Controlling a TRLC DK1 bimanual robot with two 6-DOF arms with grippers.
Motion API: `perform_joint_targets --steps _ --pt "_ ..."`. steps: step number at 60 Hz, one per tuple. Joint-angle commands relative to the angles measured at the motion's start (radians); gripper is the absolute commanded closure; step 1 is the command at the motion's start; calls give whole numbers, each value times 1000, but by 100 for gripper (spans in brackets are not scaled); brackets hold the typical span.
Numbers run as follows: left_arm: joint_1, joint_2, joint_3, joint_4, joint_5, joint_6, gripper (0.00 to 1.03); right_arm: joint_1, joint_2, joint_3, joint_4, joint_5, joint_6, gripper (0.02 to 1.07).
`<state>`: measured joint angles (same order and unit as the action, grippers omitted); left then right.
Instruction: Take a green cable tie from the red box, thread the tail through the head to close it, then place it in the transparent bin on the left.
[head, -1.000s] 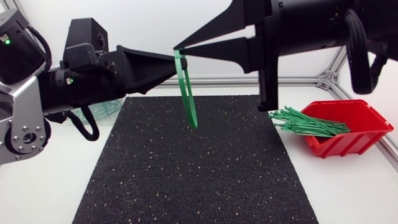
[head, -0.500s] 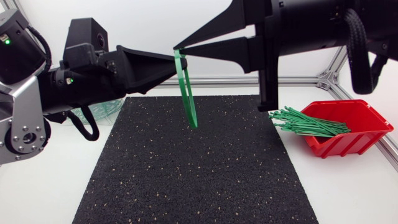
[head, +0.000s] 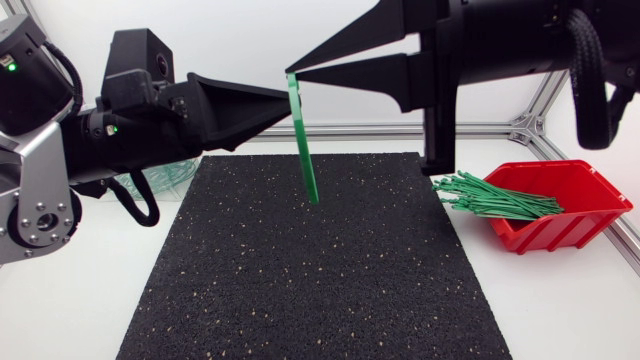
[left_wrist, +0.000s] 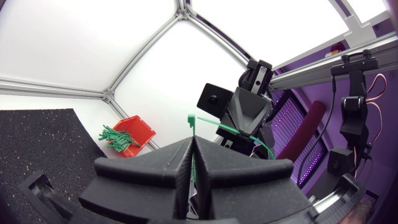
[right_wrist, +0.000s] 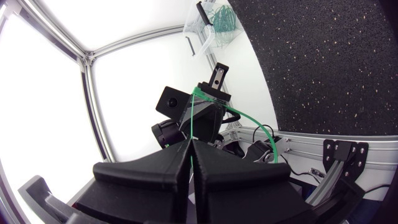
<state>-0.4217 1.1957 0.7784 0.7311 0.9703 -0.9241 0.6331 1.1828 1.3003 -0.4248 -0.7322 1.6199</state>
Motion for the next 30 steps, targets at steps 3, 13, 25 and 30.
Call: perform_joint_targets --steps 3,13,25,30 --pt "4 -8 -19 19 4 -21 100 -3 -9 -30 -2 1 9 101" --pt "4 -10 -18 19 4 -21 100 -6 -6 -35 3 1 11 101" --pt "4 -8 -18 19 5 -21 100 -9 -2 -39 11 -1 12 101" --pt "3 -8 -18 19 5 -22 100 -10 -2 -39 15 -1 12 102"
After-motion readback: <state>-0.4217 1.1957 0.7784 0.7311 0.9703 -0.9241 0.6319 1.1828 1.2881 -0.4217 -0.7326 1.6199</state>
